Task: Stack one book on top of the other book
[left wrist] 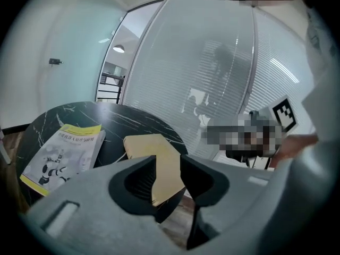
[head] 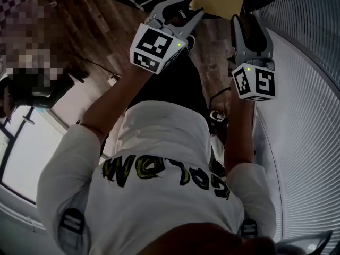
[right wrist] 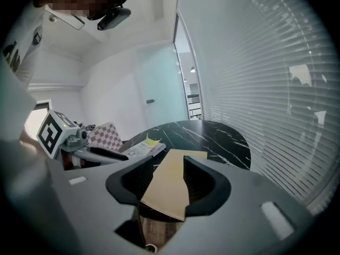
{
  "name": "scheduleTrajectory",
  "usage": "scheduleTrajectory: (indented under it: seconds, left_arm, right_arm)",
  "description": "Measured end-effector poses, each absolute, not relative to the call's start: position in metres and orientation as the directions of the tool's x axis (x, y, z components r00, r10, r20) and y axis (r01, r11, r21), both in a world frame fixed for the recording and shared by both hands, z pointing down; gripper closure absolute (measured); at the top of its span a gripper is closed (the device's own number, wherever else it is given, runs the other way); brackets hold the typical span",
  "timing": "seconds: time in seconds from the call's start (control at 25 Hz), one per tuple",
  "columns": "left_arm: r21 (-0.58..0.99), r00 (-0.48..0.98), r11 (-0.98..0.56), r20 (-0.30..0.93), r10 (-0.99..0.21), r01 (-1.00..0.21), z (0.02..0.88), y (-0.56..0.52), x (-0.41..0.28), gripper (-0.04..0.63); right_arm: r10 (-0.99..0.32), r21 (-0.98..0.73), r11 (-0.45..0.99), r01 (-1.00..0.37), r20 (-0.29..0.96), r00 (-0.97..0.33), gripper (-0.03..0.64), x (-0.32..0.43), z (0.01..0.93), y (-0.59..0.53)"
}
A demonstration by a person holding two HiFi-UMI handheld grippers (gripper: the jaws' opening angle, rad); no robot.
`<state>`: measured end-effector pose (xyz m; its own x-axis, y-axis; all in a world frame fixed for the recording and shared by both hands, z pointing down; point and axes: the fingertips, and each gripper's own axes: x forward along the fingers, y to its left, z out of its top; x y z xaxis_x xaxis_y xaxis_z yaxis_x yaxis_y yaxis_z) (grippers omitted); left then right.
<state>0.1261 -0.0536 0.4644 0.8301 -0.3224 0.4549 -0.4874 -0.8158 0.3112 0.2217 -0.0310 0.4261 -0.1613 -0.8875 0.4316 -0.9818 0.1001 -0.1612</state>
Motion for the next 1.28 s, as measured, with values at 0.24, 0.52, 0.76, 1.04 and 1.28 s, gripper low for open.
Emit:
scheduleTrajectory:
  seconds: [0.24, 0.52, 0.76, 1.04, 1.28]
  left_arm:
    - [0.330, 0.810, -0.801, 0.506, -0.297, -0.500, 0.515, -0.065, 0.133, 0.410]
    - [0.364, 0.805, -0.786, 0.530, -0.266, -0.500, 0.547, -0.066, 0.139, 0.391]
    - [0.416, 0.807, -0.758, 0.541, -0.237, -0.501, 0.561, -0.065, 0.148, 0.324]
    - [0.431, 0.808, -0.747, 0.539, -0.237, -0.506, 0.562, -0.071, 0.149, 0.322]
    - [0.428, 0.803, -0.745, 0.546, -0.238, -0.511, 0.575, -0.064, 0.152, 0.322]
  right_arm:
    - [-0.860, -0.173, 0.069, -0.982, 0.488, -0.147, 0.393, 0.243, 0.479, -0.037]
    - [-0.838, -0.206, 0.057, -0.977, 0.522, -0.159, 0.336, 0.253, 0.517, -0.041]
    - [-0.826, -0.266, 0.050, -0.963, 0.530, -0.189, 0.301, 0.252, 0.539, -0.047]
    - [-0.803, -0.317, 0.051, -0.947, 0.550, -0.227, 0.312, 0.241, 0.554, -0.050]
    - [-0.813, -0.321, 0.057, -0.945, 0.534, -0.230, 0.337, 0.243, 0.566, -0.043]
